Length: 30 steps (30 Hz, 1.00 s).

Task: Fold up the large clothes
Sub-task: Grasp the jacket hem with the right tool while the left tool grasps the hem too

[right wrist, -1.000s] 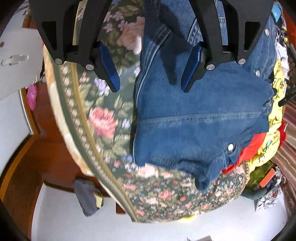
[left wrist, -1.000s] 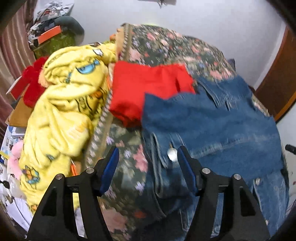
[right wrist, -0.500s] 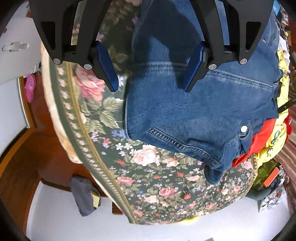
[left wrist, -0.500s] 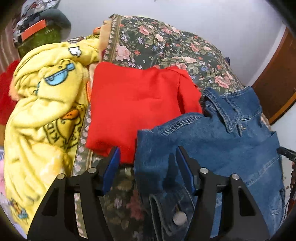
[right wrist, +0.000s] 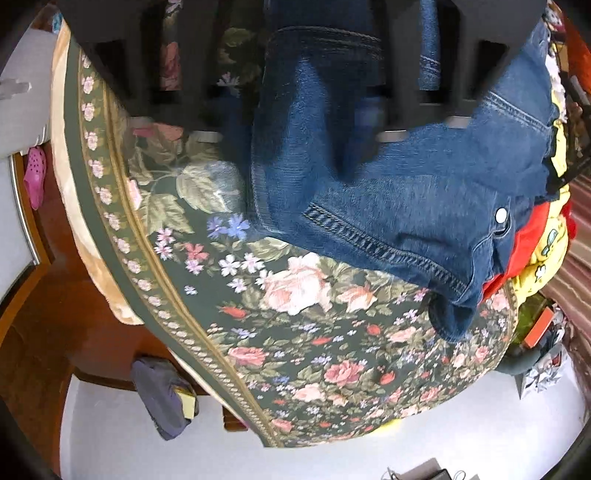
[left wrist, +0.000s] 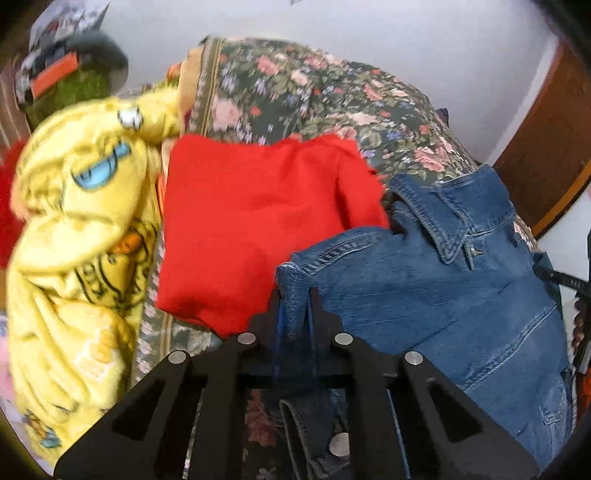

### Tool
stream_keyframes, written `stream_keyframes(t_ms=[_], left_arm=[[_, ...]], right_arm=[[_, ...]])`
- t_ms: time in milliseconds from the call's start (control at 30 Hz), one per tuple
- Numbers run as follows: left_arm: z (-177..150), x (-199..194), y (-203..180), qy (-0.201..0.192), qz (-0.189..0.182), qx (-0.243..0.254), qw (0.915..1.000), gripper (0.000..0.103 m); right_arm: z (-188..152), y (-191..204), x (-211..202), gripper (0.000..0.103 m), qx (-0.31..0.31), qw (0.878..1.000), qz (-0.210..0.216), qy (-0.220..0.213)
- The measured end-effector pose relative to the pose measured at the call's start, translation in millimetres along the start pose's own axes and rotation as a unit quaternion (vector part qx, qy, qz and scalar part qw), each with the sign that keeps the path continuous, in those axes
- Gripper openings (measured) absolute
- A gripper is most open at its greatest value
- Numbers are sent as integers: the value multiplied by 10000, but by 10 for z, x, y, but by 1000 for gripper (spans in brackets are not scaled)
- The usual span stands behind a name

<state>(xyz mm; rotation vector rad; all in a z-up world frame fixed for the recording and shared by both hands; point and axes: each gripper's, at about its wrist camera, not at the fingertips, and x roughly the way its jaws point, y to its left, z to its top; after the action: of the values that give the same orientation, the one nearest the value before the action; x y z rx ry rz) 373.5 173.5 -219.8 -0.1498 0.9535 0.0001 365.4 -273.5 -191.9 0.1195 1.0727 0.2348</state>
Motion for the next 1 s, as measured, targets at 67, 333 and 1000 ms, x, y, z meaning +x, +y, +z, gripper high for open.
stream_keyframes(t_ms=[67, 333, 1000], left_arm=[[44, -111, -87, -119, 132, 132, 9998, 9], [462, -550, -449, -557, 395, 390, 9969, 9], [733, 407, 43, -228, 929, -162, 9953, 11]], right_arm=[[49, 28, -72, 11, -69, 9999, 108, -94], [387, 392, -654, 9, -763, 9937, 222, -788], [728, 213, 238, 12, -695, 9935, -799, -405]])
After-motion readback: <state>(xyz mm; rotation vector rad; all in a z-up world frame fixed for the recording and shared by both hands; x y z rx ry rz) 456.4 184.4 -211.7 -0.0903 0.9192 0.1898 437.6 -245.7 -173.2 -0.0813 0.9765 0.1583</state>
